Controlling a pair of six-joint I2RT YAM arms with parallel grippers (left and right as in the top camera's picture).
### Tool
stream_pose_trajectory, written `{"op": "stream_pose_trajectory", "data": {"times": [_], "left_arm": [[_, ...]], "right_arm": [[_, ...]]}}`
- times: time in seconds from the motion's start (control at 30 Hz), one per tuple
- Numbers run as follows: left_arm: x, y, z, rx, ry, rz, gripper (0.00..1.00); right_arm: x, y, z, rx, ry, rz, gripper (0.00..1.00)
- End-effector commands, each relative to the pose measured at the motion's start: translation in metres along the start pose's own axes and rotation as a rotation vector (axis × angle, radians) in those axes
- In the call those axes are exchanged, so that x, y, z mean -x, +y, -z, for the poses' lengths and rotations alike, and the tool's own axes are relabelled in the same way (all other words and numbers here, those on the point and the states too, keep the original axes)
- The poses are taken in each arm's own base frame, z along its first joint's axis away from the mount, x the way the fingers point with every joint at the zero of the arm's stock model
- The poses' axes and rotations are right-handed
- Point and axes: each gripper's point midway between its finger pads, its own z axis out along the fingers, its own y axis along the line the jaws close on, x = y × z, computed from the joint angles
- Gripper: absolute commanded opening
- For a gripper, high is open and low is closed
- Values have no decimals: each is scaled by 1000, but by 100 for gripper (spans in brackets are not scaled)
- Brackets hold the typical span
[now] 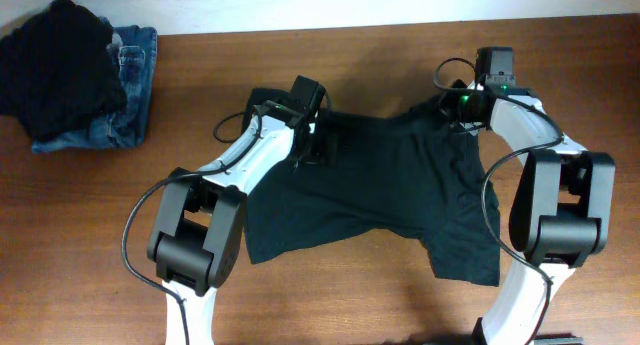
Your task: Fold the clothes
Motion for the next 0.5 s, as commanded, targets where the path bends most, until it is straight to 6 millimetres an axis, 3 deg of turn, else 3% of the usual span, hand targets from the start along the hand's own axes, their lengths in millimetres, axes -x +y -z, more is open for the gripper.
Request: {"op": "stream_pose_trajectory", "data": {"times": [0.0,0.3,0.37,0.47], "left_arm": [[1,-1,0,8,-5,-2,99],[1,-1,0,8,-4,-2,99],[1,-1,0,8,-5,-2,99],[1,-1,0,8,-5,-2,99]], "right_arm": [[-2,13,-2,76,18,13,4],[35,74,13,355,-122,107,4],[45,78,16,366,-170,119,4],[52,72,15,328,-208,113,16]]}}
